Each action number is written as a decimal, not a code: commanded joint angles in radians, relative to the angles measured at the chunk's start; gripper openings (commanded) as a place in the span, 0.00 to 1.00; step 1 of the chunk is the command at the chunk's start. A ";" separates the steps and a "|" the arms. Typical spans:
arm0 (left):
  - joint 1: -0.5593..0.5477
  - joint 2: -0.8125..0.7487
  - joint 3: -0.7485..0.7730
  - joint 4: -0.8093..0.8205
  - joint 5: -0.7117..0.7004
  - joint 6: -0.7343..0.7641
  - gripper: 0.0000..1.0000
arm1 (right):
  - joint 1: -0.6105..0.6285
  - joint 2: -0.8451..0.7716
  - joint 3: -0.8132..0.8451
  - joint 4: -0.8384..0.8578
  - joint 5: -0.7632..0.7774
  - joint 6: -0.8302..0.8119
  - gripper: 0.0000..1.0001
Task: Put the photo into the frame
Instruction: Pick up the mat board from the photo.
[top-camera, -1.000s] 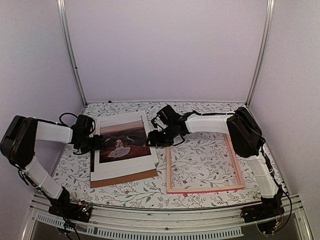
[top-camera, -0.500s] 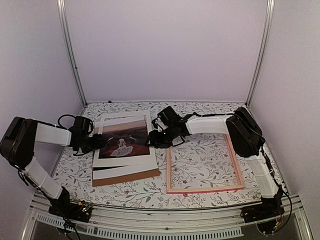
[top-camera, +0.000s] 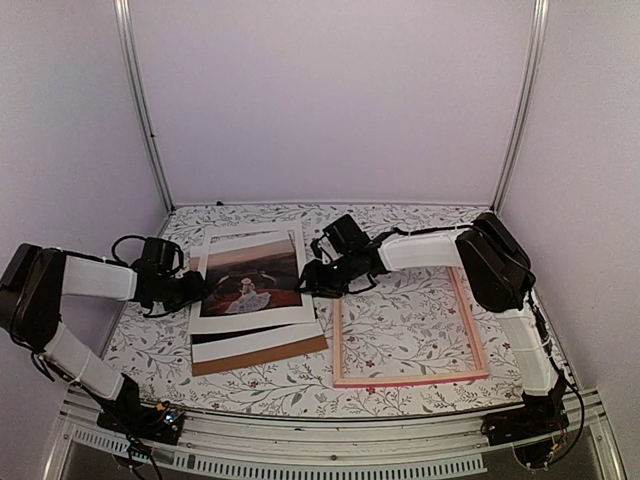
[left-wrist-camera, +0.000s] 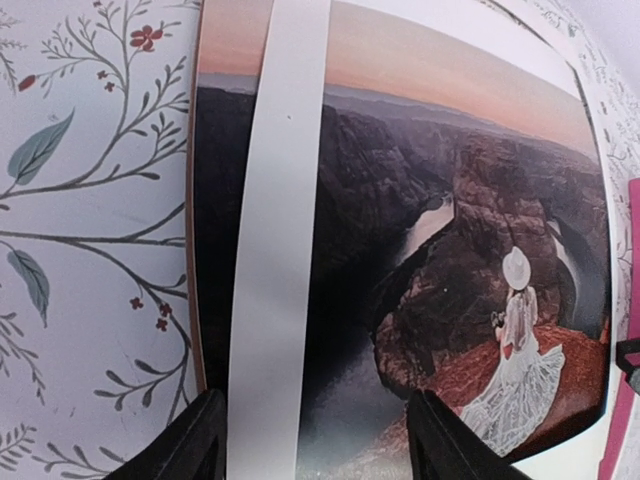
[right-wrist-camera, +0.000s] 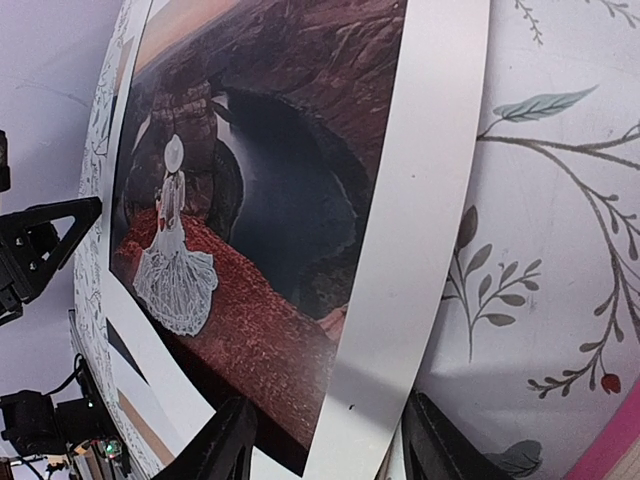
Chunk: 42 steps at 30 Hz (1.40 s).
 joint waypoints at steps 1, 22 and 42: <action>0.004 -0.051 -0.015 -0.021 0.037 -0.007 0.63 | -0.006 -0.025 -0.030 -0.005 -0.019 0.007 0.52; 0.015 -0.054 -0.048 0.081 0.137 -0.020 0.55 | -0.012 -0.068 -0.040 0.021 -0.010 0.003 0.44; 0.030 -0.088 -0.091 0.189 0.241 -0.035 0.55 | -0.013 -0.070 -0.068 0.020 -0.001 -0.011 0.38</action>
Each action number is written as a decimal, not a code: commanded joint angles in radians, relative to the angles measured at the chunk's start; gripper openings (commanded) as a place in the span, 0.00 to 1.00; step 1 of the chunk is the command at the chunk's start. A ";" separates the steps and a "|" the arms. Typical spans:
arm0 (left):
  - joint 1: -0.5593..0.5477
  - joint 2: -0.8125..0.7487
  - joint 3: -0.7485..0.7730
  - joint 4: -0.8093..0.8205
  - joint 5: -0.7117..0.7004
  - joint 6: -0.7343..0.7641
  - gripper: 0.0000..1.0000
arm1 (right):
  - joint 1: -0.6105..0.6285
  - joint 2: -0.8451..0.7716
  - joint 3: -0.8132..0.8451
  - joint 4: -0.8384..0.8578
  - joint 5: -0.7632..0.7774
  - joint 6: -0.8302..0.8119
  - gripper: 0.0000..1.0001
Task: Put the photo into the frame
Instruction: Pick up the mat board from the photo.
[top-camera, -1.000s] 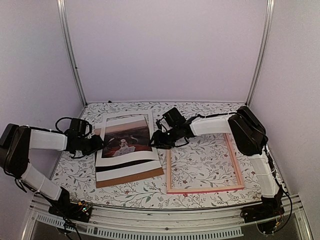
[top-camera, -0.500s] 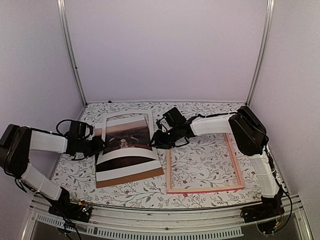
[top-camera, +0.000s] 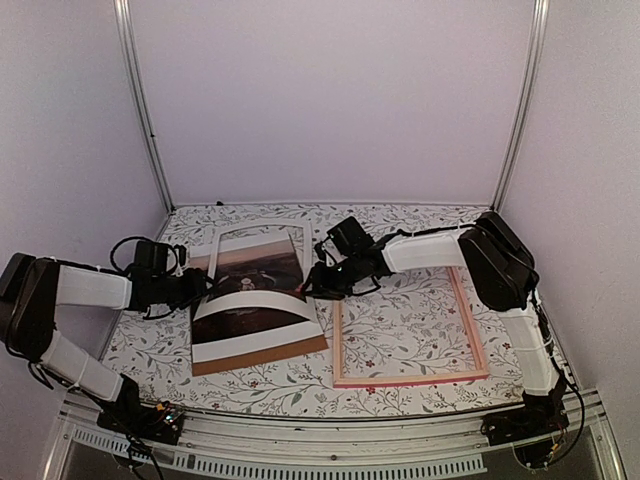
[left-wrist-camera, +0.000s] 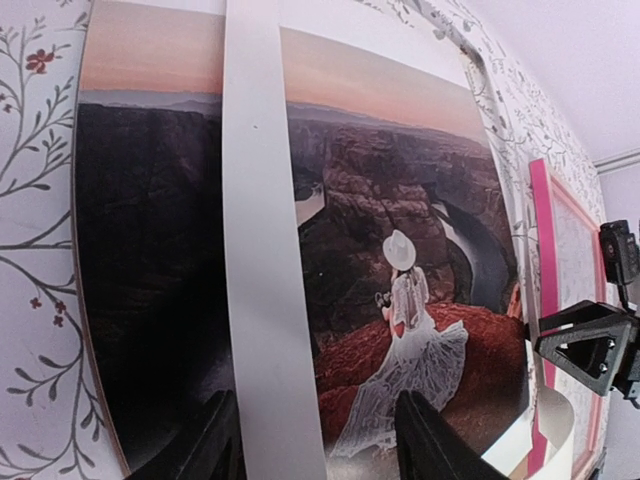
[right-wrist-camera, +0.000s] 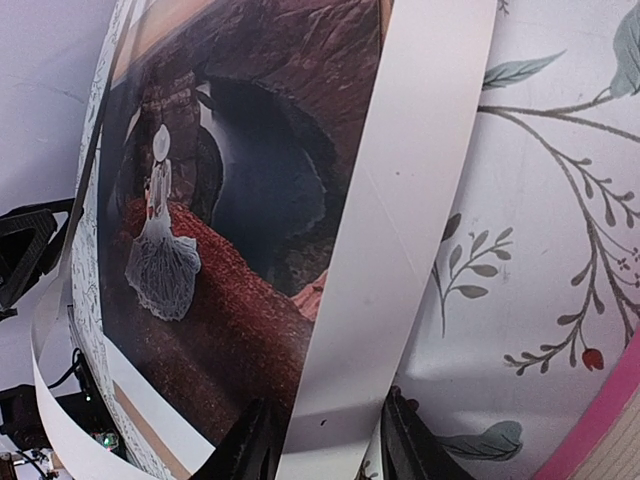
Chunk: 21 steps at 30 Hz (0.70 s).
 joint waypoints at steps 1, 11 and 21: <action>0.010 -0.014 -0.014 0.052 0.044 -0.001 0.55 | -0.003 -0.044 -0.010 -0.003 0.011 -0.012 0.37; 0.010 -0.037 -0.012 0.011 -0.010 0.010 0.56 | -0.006 -0.052 -0.010 -0.004 0.007 -0.017 0.23; 0.010 -0.041 0.013 -0.066 -0.097 0.027 0.67 | -0.016 -0.061 -0.018 -0.003 0.004 -0.017 0.20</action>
